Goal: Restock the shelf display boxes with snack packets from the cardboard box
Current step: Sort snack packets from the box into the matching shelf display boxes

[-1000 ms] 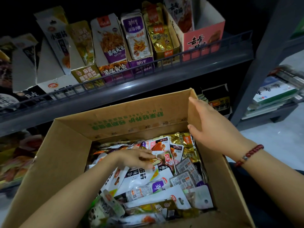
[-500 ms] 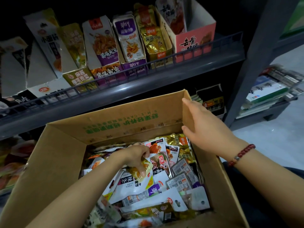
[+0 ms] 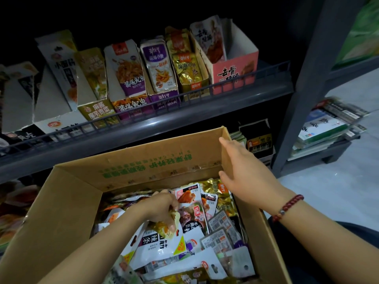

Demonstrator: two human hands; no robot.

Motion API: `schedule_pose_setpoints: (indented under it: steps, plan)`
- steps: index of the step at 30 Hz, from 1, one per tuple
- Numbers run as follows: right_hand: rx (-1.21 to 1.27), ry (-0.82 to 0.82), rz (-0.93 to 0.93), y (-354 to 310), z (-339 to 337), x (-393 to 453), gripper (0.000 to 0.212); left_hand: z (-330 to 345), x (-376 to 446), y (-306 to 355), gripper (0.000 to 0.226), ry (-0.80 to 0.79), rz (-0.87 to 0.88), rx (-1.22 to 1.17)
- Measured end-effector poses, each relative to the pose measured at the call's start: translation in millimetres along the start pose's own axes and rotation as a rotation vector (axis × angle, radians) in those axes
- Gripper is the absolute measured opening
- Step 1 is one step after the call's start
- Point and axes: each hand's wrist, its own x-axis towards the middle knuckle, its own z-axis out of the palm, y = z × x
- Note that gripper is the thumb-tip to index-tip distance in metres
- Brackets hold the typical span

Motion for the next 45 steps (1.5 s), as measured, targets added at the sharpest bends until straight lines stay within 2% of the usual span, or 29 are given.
schedule_pose_setpoints:
  steps: [3,9,15,19,22,26,28,31,33,35,38,41,45]
  plan:
    - [0.005,-0.001,0.001,-0.1,-0.1,0.0,0.078,-2.7,-1.5,4.8,0.038,0.015,0.026,-0.026]
    - [0.007,-0.007,-0.001,-0.8,-1.4,-0.1,0.077,-11.5,-15.5,12.6,0.041,0.062,0.072,-0.240]
    - [0.007,-0.029,0.002,-1.3,-2.5,0.4,0.076,-46.9,-41.1,28.9,0.032,0.366,0.109,-0.639]
    - [0.031,-0.070,0.022,-3.0,-4.2,0.2,0.073,-53.7,-56.7,40.0,0.032,0.660,0.057,-0.910]
    - [0.055,-0.082,0.039,-6.2,-5.5,-0.2,0.069,-53.0,-70.3,45.6,0.028,0.774,-0.003,-1.219]
    - [0.034,-0.020,-0.019,-9.6,-5.2,2.8,0.062,-57.7,-92.8,61.0,0.019,0.802,-0.004,-1.569]
    - [0.051,0.009,-0.078,-14.7,-5.8,4.8,0.066,-63.0,-104.6,67.1,0.013,0.803,0.017,-1.705]
    - [0.237,0.007,-0.130,-22.1,-8.6,5.6,0.078,-68.7,-120.7,70.7,0.030,0.775,0.053,-1.879]
    - [0.386,-0.071,-0.154,-29.1,-10.0,4.0,0.076,-70.7,-129.2,73.1,0.038,0.717,0.084,-1.977]
    - [0.437,-0.185,-0.172,-38.4,-10.0,3.5,0.067,-72.0,-136.0,76.4,0.039,0.672,0.111,-2.055]
    - [0.602,-0.298,-0.157,-47.7,-7.7,7.0,0.044,-73.9,-142.2,79.0,0.027,0.660,0.144,-2.137]
    - [0.779,-0.279,-0.121,-50.2,-5.1,9.3,0.030,-72.2,-142.8,75.7,0.026,0.706,0.116,-2.120]
    - [0.877,-0.179,-0.020,-50.3,4.3,12.9,0.014,-72.1,-143.5,62.7,0.020,0.854,0.023,-2.112]
